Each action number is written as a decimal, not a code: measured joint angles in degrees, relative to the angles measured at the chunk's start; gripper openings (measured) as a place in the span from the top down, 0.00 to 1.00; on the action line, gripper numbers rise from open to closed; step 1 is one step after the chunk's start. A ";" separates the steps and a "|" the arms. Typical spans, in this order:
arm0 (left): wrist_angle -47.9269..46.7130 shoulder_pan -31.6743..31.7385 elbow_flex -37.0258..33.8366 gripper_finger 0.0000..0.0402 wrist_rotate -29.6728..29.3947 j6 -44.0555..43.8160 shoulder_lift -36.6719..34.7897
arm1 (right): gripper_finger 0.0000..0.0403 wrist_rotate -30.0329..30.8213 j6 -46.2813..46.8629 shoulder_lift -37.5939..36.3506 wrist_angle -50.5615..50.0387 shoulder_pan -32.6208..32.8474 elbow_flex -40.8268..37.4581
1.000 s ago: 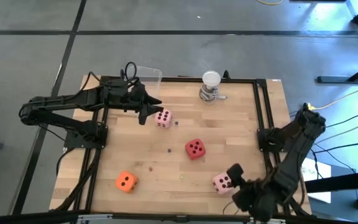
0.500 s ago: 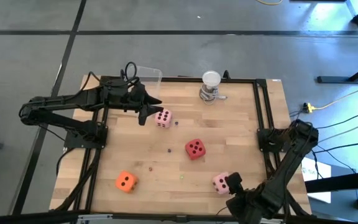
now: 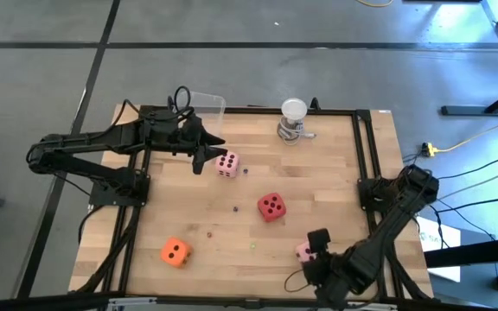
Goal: Pick & Place Dice
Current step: Put the large pink dice into the transparent bin
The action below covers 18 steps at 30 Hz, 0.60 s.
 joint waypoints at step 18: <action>-0.13 0.00 0.00 0.57 0.02 2.24 0.00 | 0.09 2.35 0.11 -0.02 4.01 2.64 -10.42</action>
